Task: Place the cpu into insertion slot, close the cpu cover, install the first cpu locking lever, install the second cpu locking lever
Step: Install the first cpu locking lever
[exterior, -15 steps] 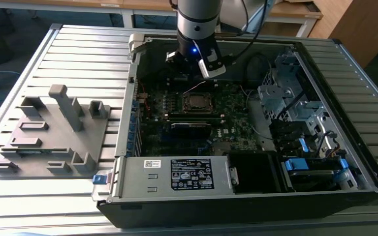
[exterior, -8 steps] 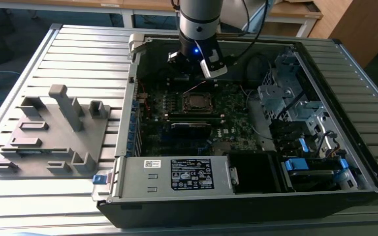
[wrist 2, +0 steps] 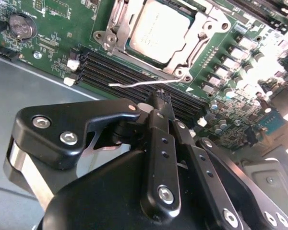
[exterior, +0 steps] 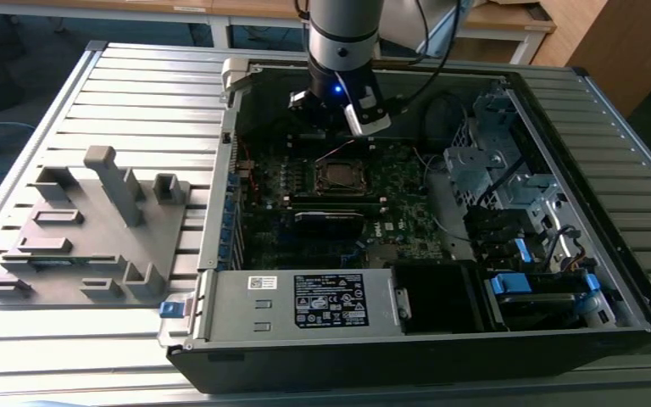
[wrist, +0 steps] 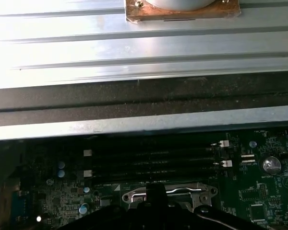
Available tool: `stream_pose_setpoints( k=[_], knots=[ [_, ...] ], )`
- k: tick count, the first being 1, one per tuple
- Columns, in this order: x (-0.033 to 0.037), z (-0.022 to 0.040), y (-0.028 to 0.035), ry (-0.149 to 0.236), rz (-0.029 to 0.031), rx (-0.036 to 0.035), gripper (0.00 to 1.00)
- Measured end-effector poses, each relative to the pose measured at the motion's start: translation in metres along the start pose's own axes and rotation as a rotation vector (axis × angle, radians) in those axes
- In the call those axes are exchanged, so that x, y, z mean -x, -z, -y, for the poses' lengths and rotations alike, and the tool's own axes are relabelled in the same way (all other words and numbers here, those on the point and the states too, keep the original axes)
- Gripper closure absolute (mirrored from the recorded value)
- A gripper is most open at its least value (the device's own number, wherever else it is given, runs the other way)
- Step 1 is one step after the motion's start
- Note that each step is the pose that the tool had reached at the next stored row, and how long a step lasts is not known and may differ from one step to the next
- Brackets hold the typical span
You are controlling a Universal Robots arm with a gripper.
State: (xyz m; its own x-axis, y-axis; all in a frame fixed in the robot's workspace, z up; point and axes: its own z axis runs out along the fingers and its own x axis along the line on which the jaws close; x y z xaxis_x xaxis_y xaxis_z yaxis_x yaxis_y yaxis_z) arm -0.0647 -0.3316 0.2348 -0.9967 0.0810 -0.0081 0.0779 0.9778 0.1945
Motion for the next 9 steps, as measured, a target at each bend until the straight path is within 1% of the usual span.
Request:
stream_pose_setpoints(
  k=[2,5,7,9],
  knots=[
    [-0.0002,-0.0015,-0.0022,0.000,0.0004,-0.0029,0.89],
    [0.0002,-0.0041,-0.0045,0.000,0.0008,-0.0099,0.89],
    [0.0015,-0.0048,-0.0051,0.001,0.0017,-0.0202,0.89],
    [0.0029,-0.0053,-0.0055,0.001,0.0020,-0.0251,0.89]
  ],
)
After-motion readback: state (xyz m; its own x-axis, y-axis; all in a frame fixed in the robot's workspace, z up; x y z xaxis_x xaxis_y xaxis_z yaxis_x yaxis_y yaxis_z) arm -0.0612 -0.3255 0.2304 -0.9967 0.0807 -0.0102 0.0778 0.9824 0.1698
